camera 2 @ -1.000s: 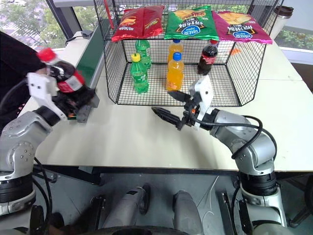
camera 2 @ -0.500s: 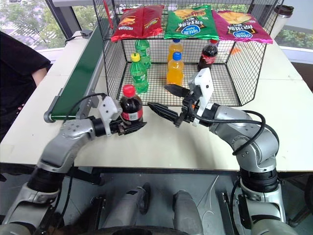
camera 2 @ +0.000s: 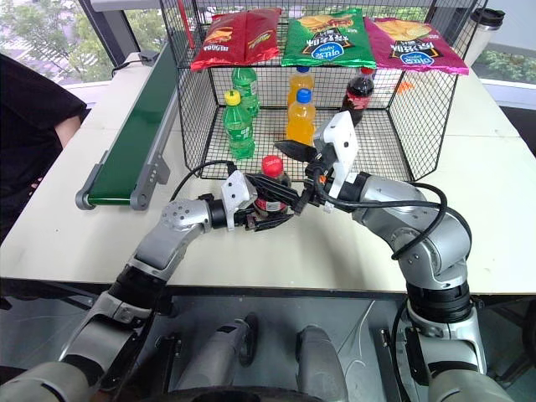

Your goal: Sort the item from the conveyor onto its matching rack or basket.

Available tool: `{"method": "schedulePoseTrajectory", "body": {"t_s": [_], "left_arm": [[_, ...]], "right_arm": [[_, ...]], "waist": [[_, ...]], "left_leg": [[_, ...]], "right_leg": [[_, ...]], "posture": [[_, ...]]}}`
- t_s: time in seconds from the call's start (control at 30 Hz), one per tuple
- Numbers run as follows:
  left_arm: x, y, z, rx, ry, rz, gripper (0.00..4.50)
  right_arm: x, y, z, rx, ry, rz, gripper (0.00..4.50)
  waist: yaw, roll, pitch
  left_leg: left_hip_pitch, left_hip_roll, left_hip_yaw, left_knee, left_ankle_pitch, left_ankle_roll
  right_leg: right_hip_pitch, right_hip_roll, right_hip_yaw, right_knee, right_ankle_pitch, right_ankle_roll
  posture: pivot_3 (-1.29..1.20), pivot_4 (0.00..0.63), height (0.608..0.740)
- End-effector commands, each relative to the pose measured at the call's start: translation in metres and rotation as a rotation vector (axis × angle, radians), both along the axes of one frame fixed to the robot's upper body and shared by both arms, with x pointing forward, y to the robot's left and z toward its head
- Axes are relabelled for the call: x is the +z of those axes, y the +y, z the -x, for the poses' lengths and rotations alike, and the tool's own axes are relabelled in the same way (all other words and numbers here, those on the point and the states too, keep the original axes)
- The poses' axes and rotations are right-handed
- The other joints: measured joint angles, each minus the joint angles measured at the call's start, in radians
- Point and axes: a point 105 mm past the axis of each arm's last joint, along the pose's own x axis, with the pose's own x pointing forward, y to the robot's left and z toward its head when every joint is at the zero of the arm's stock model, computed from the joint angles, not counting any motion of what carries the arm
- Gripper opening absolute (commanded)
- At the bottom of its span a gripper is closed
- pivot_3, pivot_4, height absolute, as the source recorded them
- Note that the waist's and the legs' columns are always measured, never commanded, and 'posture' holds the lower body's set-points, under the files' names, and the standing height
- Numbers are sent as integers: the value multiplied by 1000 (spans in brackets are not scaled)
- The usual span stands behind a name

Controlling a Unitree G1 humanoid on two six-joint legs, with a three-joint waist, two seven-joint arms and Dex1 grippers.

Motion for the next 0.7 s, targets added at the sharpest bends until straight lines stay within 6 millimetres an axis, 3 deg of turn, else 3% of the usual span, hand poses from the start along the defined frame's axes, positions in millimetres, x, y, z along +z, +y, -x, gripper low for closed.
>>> {"method": "schedulePoseTrajectory", "body": {"t_s": [0.03, 0.1, 0.27, 0.5, 0.53, 0.57, 0.7], "left_arm": [[23, -5, 1, -22, -77, 41, 2950], [24, -4, 1, -20, -78, 44, 2950], [24, -2, -2, 1, -38, 56, 2950], [29, -1, -5, 21, 3, 94, 2950], [28, -1, -4, 11, 14, 98, 4010], [28, 0, -3, 4, 20, 96, 4456], [25, 2, -1, -4, 33, 81, 4490]], "right_arm": [[4, -3, -1, -13, -46, 0, 4241], [3, -5, -4, -27, -49, 1, 3615], [4, -6, -6, -29, -55, -6, 1284], [8, -7, -7, -33, -58, -13, 1163], [9, -7, -7, -35, -61, -16, 1163], [10, -7, -7, -38, -62, -19, 1163], [16, -11, -11, -67, -76, -29, 1163]], "waist": [[0, 0, 0], [0, 0, 0], [0, 0, 0], [0, 0, 0], [0, 0, 0], [0, 0, 0], [0, 0, 0]], "left_leg": [[0, 0, 0, 0, 0, 0], [0, 0, 0, 0, 0, 0], [0, 0, -1, 1, 0, 0], [0, 0, -2, 1, 0, 0], [0, 0, -2, 1, 0, 0], [0, 0, -2, 1, 0, 0], [0, 0, -2, 1, 0, 0]], "right_leg": [[0, 0, -1, 0, 0, 0], [0, 0, -1, 0, 0, 0], [0, 0, -2, 1, 0, 0], [1, 0, -2, 1, 0, 0], [1, 0, -2, 1, 0, 0], [1, 0, -3, 1, 0, 0], [1, 0, -3, 1, 0, 0]], "posture": [[0, 150, 738], [0, 150, 738], [0, 150, 738], [0, 150, 738], [0, 150, 738], [0, 150, 738], [0, 150, 738]]}}
